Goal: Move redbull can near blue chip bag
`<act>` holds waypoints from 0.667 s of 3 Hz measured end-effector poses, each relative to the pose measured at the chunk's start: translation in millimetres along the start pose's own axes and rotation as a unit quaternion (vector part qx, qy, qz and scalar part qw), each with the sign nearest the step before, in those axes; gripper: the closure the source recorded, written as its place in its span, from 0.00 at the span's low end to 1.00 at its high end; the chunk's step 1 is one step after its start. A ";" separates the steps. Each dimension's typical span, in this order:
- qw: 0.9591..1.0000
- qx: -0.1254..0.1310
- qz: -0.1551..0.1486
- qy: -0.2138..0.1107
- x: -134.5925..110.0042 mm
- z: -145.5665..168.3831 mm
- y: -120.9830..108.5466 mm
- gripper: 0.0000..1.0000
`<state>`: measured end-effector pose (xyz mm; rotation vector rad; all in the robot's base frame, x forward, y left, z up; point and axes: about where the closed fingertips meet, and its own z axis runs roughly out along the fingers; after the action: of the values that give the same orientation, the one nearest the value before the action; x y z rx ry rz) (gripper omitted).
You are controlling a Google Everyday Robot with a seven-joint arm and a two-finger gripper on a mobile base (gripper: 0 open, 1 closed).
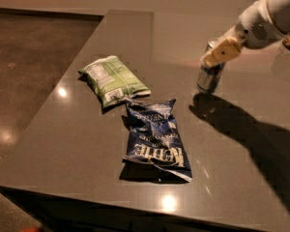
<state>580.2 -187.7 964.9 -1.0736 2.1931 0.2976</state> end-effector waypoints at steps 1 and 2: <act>1.000 -0.014 -0.005 0.002 21.0 -20.9 38.8 1.00; 1.000 -0.019 -0.019 0.006 36.3 -30.9 67.0 1.00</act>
Offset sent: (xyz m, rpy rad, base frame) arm -0.1249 0.0065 -0.0143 -0.0326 0.0116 0.0820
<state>498.5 -181.9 958.7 -1.1396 2.1834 0.3168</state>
